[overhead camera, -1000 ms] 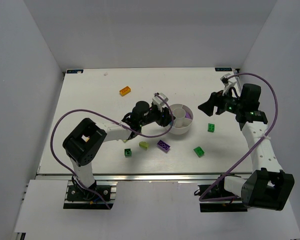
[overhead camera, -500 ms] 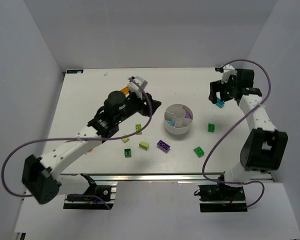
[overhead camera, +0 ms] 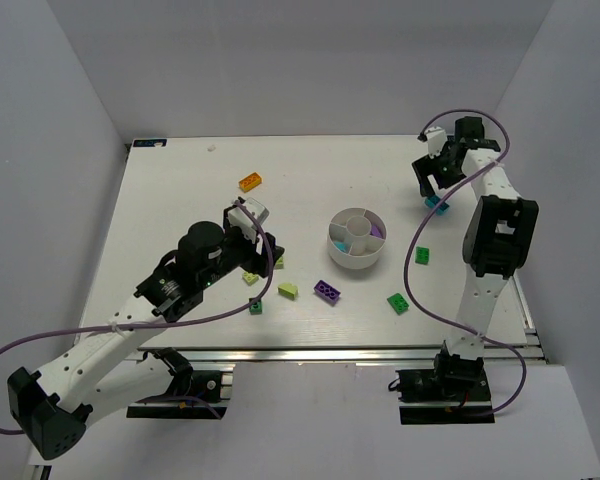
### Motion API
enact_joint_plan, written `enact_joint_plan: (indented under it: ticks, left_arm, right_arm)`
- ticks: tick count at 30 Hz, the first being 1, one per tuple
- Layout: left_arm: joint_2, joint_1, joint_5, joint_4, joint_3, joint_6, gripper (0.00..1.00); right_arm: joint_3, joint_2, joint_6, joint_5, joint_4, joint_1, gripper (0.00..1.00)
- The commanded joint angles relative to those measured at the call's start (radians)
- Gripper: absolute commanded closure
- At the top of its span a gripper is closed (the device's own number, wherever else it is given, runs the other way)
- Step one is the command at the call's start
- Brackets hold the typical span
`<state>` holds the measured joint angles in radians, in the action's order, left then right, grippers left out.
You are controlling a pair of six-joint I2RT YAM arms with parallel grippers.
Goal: Sort the legos into containers by color
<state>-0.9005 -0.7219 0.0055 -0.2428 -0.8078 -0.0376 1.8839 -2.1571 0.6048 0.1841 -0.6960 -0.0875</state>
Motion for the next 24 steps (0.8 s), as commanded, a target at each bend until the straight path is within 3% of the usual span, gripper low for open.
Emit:
enact_joint_plan:
  ticks: [1, 17, 24]
  left_arm:
    - [0.034, 0.001, -0.052, -0.003, -0.005, 0.036, 0.20]
    - [0.020, 0.001, -0.045, 0.002, 0.001, 0.036, 0.21]
    - [0.031, 0.001, -0.030, 0.022, 0.016, 0.035, 0.21]
  right_arm:
    - [0.063, -0.020, 0.097, 0.005, -0.079, -0.003, 0.14]
    - [0.017, -0.119, 0.176, -0.081, -0.074, -0.024, 0.19]
    - [0.077, -0.188, 0.200, -0.018, -0.119, -0.054, 0.31]
